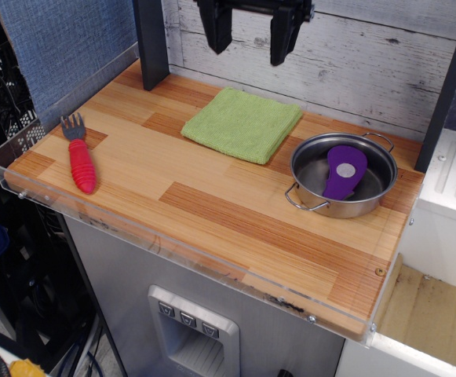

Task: Put the eggplant in the metal pot.

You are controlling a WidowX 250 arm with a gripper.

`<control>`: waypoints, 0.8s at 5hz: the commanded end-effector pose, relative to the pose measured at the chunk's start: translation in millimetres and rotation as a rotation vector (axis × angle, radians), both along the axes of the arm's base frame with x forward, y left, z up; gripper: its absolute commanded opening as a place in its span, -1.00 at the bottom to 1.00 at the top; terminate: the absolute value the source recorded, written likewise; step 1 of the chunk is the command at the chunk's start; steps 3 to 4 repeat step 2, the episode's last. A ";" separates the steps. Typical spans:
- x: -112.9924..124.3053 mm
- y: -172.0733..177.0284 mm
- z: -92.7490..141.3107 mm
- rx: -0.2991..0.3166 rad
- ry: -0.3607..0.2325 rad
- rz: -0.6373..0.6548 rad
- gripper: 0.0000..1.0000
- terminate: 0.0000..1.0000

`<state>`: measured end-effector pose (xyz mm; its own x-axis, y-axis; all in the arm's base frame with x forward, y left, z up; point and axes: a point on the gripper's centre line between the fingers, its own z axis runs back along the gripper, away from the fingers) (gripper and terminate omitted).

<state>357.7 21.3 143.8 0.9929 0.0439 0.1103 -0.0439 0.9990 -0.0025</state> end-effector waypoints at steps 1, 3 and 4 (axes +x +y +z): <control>-12.9 0.9 17.7 0.060 0.061 -0.053 1.00 -1.00; -12.9 0.9 17.7 0.060 0.061 -0.053 1.00 1.00; -12.9 0.9 17.7 0.060 0.061 -0.053 1.00 1.00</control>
